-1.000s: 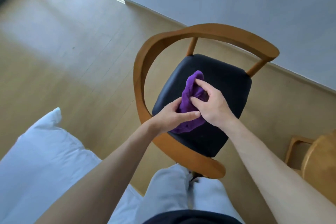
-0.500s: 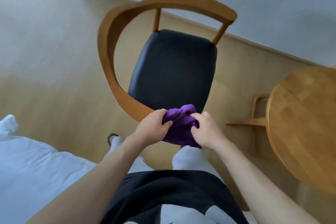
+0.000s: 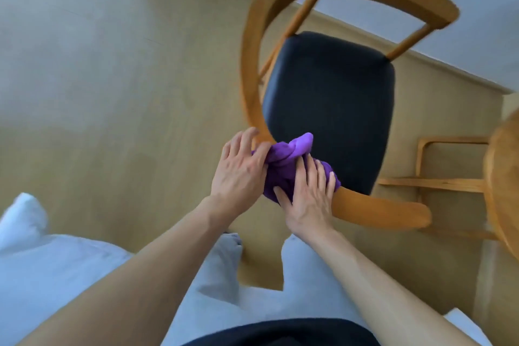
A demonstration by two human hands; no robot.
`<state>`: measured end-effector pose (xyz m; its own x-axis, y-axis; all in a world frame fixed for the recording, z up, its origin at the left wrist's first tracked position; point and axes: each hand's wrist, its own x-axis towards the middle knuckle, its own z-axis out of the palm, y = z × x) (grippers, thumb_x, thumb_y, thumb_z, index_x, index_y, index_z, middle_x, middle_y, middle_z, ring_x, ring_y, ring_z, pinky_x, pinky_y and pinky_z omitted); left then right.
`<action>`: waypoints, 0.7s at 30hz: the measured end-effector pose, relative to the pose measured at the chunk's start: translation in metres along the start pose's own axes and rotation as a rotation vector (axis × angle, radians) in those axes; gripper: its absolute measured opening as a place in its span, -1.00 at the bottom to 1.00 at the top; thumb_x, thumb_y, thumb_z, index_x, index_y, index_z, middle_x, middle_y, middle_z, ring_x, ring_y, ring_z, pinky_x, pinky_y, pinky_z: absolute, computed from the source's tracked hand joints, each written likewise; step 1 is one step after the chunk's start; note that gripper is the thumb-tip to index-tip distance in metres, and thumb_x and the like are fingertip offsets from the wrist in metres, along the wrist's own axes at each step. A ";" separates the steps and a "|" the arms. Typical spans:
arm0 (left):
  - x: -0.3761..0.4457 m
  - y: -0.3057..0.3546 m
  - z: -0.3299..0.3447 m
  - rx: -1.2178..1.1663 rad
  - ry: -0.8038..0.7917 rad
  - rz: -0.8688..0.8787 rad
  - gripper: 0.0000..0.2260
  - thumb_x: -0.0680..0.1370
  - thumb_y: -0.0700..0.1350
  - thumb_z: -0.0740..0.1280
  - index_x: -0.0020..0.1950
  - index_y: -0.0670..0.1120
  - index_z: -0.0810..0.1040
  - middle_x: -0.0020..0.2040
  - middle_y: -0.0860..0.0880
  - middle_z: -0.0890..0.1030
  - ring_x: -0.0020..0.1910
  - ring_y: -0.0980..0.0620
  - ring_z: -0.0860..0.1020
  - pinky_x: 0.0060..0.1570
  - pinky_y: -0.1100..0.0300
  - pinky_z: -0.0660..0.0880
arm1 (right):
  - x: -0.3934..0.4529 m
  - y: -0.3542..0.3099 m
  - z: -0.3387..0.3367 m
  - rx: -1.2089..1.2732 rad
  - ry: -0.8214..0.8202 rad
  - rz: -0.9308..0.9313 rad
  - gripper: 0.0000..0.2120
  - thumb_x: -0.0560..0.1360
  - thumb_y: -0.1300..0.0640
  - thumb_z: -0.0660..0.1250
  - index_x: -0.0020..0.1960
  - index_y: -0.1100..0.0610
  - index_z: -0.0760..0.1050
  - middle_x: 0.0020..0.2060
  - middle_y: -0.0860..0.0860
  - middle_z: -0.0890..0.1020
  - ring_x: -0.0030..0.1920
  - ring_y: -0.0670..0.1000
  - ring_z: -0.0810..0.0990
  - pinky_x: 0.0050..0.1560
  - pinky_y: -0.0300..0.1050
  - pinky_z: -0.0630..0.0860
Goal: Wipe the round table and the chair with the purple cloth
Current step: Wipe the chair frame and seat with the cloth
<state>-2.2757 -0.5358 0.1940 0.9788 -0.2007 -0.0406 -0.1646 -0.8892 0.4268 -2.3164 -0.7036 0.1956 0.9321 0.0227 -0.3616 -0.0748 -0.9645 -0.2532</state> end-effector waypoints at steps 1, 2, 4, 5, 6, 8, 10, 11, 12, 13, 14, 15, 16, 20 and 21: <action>0.005 -0.016 -0.012 -0.031 -0.020 -0.078 -0.73 0.54 -0.12 0.27 0.24 -0.05 0.52 0.38 -0.17 0.40 0.30 -0.23 0.38 0.26 -0.06 0.38 | 0.012 -0.023 0.003 0.010 0.014 -0.012 -0.24 0.57 -0.25 0.12 0.63 0.14 0.11 0.58 0.15 0.27 0.57 0.23 0.20 0.56 0.30 0.03; 0.011 -0.030 -0.024 -0.080 -0.038 -0.161 -0.72 0.55 -0.12 0.30 0.26 -0.04 0.50 0.37 -0.14 0.39 0.27 -0.21 0.40 0.23 -0.06 0.43 | 0.026 -0.044 0.003 0.029 0.018 -0.013 -0.25 0.59 -0.19 0.20 0.64 0.13 0.08 0.58 0.14 0.26 0.57 0.21 0.20 0.56 0.28 0.03; 0.027 -0.047 -0.045 -0.263 -0.041 -0.380 -0.71 0.58 -0.09 0.31 0.30 0.00 0.46 0.28 -0.05 0.36 0.16 -0.15 0.50 0.09 -0.04 0.51 | 0.058 -0.079 -0.001 0.130 0.048 0.007 -0.24 0.59 -0.04 0.32 0.65 0.11 0.03 0.59 0.10 0.24 0.56 0.17 0.23 0.56 0.23 0.10; 0.036 -0.052 -0.054 -0.372 -0.028 -0.498 -0.70 0.59 -0.07 0.31 0.32 0.02 0.43 0.23 -0.02 0.35 0.10 -0.12 0.54 0.05 -0.03 0.53 | 0.076 -0.092 -0.005 0.213 0.081 0.013 -0.23 0.58 0.02 0.35 0.65 0.11 0.02 0.60 0.08 0.24 0.55 0.15 0.26 0.54 0.21 0.17; 0.047 -0.052 -0.060 -0.477 -0.007 -0.590 -0.67 0.59 -0.05 0.31 0.34 0.04 0.38 0.20 0.01 0.36 0.07 -0.11 0.56 0.07 -0.05 0.53 | 0.091 -0.104 -0.011 0.308 0.116 0.016 -0.22 0.58 0.05 0.36 0.66 0.10 0.01 0.60 0.08 0.23 0.54 0.14 0.28 0.52 0.18 0.24; 0.067 -0.048 -0.065 -0.700 0.012 -0.674 -0.53 0.56 -0.01 0.33 0.43 0.08 0.26 0.25 0.00 0.42 0.16 -0.07 0.54 0.20 -0.08 0.51 | 0.116 -0.118 -0.023 0.483 0.177 0.016 -0.21 0.59 0.04 0.35 0.66 0.06 -0.02 0.61 0.04 0.20 0.54 0.09 0.30 0.47 0.11 0.35; 0.087 -0.038 -0.067 -0.902 0.007 -0.691 -0.37 0.51 0.03 0.30 0.52 0.14 0.11 0.37 0.00 0.44 0.29 0.00 0.51 0.31 -0.09 0.48 | 0.133 -0.127 -0.035 0.559 0.227 -0.003 -0.20 0.58 -0.04 0.33 0.67 0.01 -0.04 0.62 -0.01 0.16 0.55 0.02 0.27 0.46 0.06 0.39; 0.099 -0.036 -0.068 -0.969 -0.006 -0.711 -0.32 0.48 0.04 0.26 0.54 0.23 0.04 0.41 -0.01 0.44 0.33 0.01 0.50 0.35 -0.09 0.46 | 0.141 -0.128 -0.041 0.570 0.246 -0.021 -0.19 0.57 -0.10 0.31 0.67 0.01 -0.04 0.64 -0.02 0.13 0.58 -0.01 0.23 0.47 0.03 0.38; 0.111 -0.035 -0.069 -1.015 -0.021 -0.730 -0.29 0.46 0.04 0.23 0.55 0.28 0.00 0.43 -0.03 0.44 0.35 -0.01 0.50 0.38 -0.10 0.44 | 0.149 -0.128 -0.047 0.563 0.264 -0.052 -0.17 0.56 -0.16 0.29 0.67 0.03 -0.04 0.65 0.00 0.09 0.60 0.00 0.19 0.50 0.02 0.34; 0.123 -0.035 -0.073 -1.043 -0.033 -0.746 -0.28 0.46 0.02 0.22 0.56 0.30 -0.01 0.42 -0.06 0.46 0.35 -0.06 0.51 0.38 -0.13 0.44 | 0.158 -0.127 -0.051 0.528 0.276 -0.092 -0.15 0.54 -0.20 0.27 0.67 0.06 -0.04 0.65 0.03 0.07 0.62 0.02 0.15 0.52 0.05 0.30; 0.134 -0.036 -0.075 -1.066 -0.027 -0.753 -0.29 0.47 -0.02 0.20 0.56 0.27 0.01 0.39 -0.08 0.49 0.29 -0.09 0.54 0.34 -0.13 0.47 | 0.167 -0.126 -0.056 0.466 0.273 -0.132 -0.15 0.54 -0.21 0.25 0.67 0.09 -0.03 0.66 0.05 0.05 0.62 0.07 0.13 0.54 0.09 0.26; 0.144 -0.037 -0.079 -1.082 -0.015 -0.747 -0.34 0.51 -0.09 0.19 0.57 0.21 0.04 0.32 -0.09 0.53 0.19 -0.04 0.59 0.25 -0.05 0.53 | 0.179 -0.125 -0.060 0.397 0.256 -0.161 -0.15 0.55 -0.20 0.25 0.67 0.10 -0.03 0.66 0.07 0.03 0.63 0.11 0.11 0.56 0.12 0.22; 0.156 -0.038 -0.082 -1.093 -0.014 -0.725 -0.40 0.56 -0.16 0.17 0.57 0.13 0.07 0.26 -0.06 0.55 0.06 0.07 0.61 0.13 0.09 0.55 | 0.190 -0.125 -0.065 0.331 0.231 -0.176 -0.15 0.55 -0.19 0.24 0.67 0.10 -0.05 0.66 0.08 0.00 0.64 0.12 0.06 0.59 0.14 0.14; 0.209 -0.041 -0.099 -1.082 -0.052 -0.716 -0.48 0.62 -0.25 0.12 0.55 0.06 0.14 0.21 0.01 0.53 0.07 0.14 0.56 0.17 0.12 0.51 | 0.232 -0.133 -0.087 0.153 0.158 -0.190 -0.16 0.60 -0.11 0.25 0.68 0.09 -0.16 0.67 0.03 -0.17 0.65 0.06 -0.25 0.62 0.16 -0.20; 0.225 -0.045 -0.100 -1.063 -0.062 -0.719 -0.48 0.61 -0.25 0.12 0.55 0.06 0.15 0.22 -0.02 0.54 0.11 0.09 0.56 0.22 0.06 0.51 | 0.247 -0.135 -0.094 0.145 0.142 -0.178 -0.18 0.62 -0.09 0.25 0.68 0.08 -0.17 0.67 0.02 -0.18 0.64 0.06 -0.28 0.61 0.19 -0.23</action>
<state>-2.0356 -0.4997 0.2557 0.7949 0.1407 -0.5902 0.6009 -0.0475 0.7979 -2.0430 -0.5926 0.2254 0.9747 0.1417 -0.1729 0.0545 -0.9006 -0.4311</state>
